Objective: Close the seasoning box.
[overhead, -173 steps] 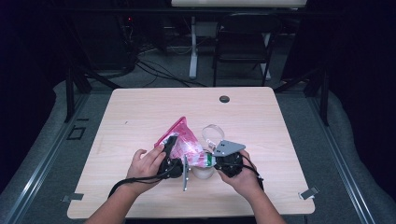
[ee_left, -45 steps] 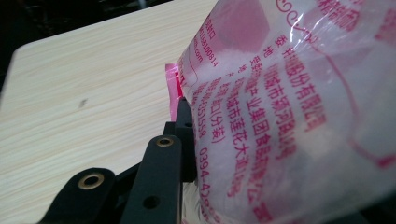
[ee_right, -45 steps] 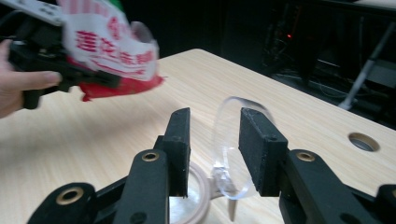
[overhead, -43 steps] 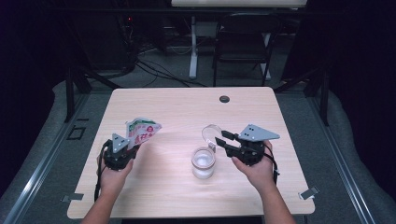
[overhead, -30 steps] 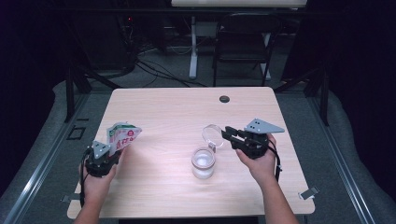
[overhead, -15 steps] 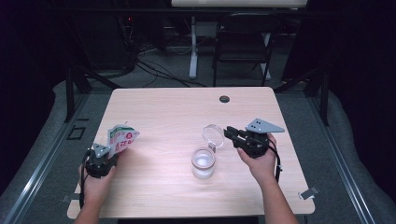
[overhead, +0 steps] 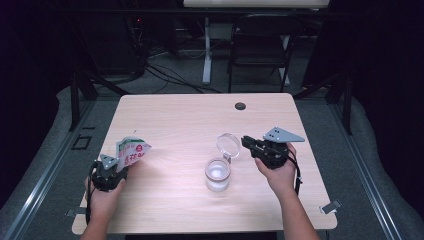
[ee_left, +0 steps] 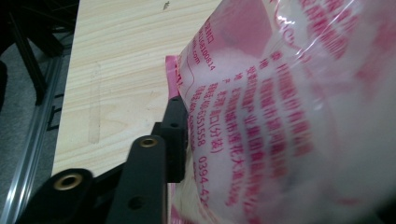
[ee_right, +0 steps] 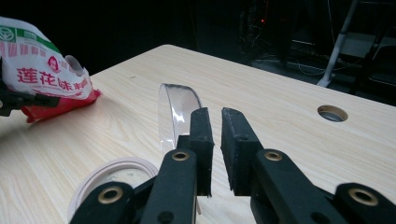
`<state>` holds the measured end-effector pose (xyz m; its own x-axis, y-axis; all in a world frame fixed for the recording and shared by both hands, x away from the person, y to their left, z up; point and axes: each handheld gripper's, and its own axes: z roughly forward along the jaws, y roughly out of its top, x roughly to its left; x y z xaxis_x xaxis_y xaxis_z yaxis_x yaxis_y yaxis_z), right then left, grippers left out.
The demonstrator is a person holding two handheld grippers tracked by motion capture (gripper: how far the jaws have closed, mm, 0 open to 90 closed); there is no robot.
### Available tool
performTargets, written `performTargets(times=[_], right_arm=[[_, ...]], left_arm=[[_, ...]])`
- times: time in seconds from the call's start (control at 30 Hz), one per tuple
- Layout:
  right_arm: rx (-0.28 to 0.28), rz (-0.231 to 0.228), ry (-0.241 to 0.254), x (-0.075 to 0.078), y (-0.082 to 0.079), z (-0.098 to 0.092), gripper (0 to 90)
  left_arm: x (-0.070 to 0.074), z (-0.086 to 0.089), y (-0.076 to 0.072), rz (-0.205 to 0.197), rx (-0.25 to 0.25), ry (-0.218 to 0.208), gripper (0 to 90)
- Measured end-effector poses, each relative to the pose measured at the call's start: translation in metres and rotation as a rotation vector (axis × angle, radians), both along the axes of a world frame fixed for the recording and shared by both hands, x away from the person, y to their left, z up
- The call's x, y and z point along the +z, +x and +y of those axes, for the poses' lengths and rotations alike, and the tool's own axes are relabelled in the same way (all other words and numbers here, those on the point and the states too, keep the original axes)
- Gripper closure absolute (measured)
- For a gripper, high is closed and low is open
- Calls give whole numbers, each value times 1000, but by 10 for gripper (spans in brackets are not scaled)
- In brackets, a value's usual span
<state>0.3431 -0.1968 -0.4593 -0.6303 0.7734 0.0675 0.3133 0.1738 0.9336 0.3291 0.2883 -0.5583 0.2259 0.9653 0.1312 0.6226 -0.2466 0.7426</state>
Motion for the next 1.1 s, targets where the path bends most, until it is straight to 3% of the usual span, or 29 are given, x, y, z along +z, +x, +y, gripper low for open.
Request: performTargets(times=[0.27,0.37,0.47,0.7,0.77,1.1], right_arm=[[8,1,-3,1,0,3,794],[13,2,-4,0,1,4,731],[10,-4,-1,0,2,4,718],[13,-7,5,0,3,5,713],[12,-7,8,0,4,5,711],[-2,-6,11,-1,6,5,718]], left_arm=[[6,3,-6,-33,-45,-80,500],[7,4,-7,-45,-64,-97,443],[9,3,-8,-49,-84,-99,388],[21,-8,-18,-125,-166,-100,331],[23,-13,-20,-128,-182,-78,329],[26,-36,-25,-139,-265,-55,330]])
